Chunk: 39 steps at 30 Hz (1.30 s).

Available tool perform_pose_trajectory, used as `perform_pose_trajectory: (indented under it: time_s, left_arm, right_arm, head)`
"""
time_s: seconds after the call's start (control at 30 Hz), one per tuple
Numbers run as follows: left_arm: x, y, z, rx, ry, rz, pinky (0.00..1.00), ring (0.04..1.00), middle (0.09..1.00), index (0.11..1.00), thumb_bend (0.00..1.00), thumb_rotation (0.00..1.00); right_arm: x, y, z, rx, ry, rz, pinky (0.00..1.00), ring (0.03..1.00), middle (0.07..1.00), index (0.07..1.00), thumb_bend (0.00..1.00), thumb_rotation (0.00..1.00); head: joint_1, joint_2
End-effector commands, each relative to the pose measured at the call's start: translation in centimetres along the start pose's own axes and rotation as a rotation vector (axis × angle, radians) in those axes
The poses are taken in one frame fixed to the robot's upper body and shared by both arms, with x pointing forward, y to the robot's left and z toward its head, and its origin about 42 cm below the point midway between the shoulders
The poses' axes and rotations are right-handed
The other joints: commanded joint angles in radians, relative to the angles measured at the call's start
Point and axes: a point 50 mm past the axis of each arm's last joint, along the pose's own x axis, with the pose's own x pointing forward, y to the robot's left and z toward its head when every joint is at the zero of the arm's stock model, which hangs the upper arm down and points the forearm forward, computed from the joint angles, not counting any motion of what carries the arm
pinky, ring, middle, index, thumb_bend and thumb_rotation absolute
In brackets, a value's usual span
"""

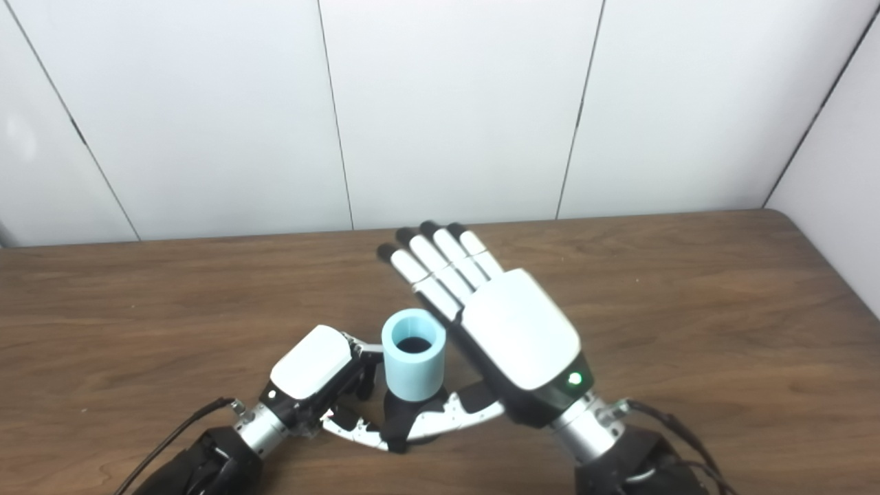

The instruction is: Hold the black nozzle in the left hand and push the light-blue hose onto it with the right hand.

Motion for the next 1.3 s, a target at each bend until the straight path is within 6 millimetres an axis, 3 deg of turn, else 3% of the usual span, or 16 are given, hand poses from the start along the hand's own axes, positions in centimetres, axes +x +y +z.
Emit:
perform_pose_trajectory:
  time_s: [0.0, 0.07, 0.1, 0.2, 0.27, 0.33, 0.6, 1.07, 1.2, 1.27]
  left_arm:
    - [-5.1, -8.3, 1.7, -0.099, 0.09, -0.235, 0.29, 0.342, 0.402, 0.516, 0.51, 0.0]
    - [-5.1, -8.3, 1.6, -0.097, 0.088, -0.234, 0.3, 0.351, 0.411, 0.518, 0.52, 0.0]
    - [-5.1, -8.3, 1.6, -0.097, 0.088, -0.233, 0.3, 0.351, 0.411, 0.518, 0.52, 0.0]
    - [-5.2, -8.3, 1.6, -0.098, 0.093, -0.234, 0.3, 0.352, 0.414, 0.519, 0.52, 0.0]
    - [-5.2, -8.3, 1.6, -0.099, 0.095, -0.236, 0.31, 0.367, 0.419, 0.52, 0.52, 0.0]
    - [-5.2, -8.2, 1.7, -0.097, 0.095, -0.24, 0.31, 0.368, 0.418, 0.521, 0.52, 0.0]
    - [-5.2, -8.1, 1.6, -0.09, 0.108, -0.219, 0.33, 0.376, 0.421, 0.523, 0.52, 0.0]
    - [-5.8, -6.8, -0.1, -0.054, 0.135, -0.194, 0.3, 0.35, 0.422, 0.521, 0.52, 0.0]
    - [-5.9, -5.7, -0.4, -0.038, 0.166, -0.22, 0.29, 0.343, 0.418, 0.521, 0.52, 0.0]
    - [-5.9, -4.5, -0.3, -0.029, 0.212, -0.25, 0.33, 0.391, 0.438, 0.523, 0.52, 0.0]
  right_arm:
    - [-0.6, 0.0, -1.0, 0.159, 0.078, -0.147, 0.84, 0.923, 0.959, 0.933, 0.82, 0.95]
    - [-1.5, 1.1, -2.1, 0.262, 0.146, -0.226, 0.76, 0.872, 0.909, 0.893, 0.72, 0.85]
    - [-1.9, 1.7, -2.6, 0.306, 0.19, -0.261, 0.75, 0.867, 0.904, 0.889, 0.7, 0.84]
    - [-3.2, 3.8, -4.1, 0.444, 0.333, -0.341, 0.71, 0.831, 0.866, 0.84, 0.54, 0.73]
    - [-4.2, 5.1, -5.0, 0.496, 0.391, -0.347, 0.71, 0.827, 0.874, 0.844, 0.43, 0.64]
    - [-5.3, 6.1, -5.9, 0.522, 0.447, -0.333, 0.73, 0.836, 0.874, 0.843, 0.4, 0.6]
    - [-7.0, 7.7, -7.9, 0.569, 0.587, -0.277, 0.78, 0.859, 0.873, 0.844, 0.48, 0.77]
    - [-7.2, 8.3, -8.5, 0.551, 0.608, -0.21, 0.8, 0.872, 0.889, 0.86, 0.5, 0.81]
    - [-7.0, 8.2, -8.4, 0.554, 0.606, -0.208, 0.81, 0.883, 0.9, 0.868, 0.51, 0.82]
    - [-7.0, 8.1, -8.4, 0.548, 0.605, -0.201, 0.82, 0.888, 0.905, 0.874, 0.52, 0.82]
  head:
    - [-0.003, 0.0]
    - [-0.002, -0.001]
    - [0.001, -0.001]
    - [0.001, -0.001]
    - [0.002, 0.001]
    - [0.004, 0.002]
    - [0.002, 0.003]
    - [0.009, -0.007]
    - [0.015, -0.009]
    - [0.022, -0.012]
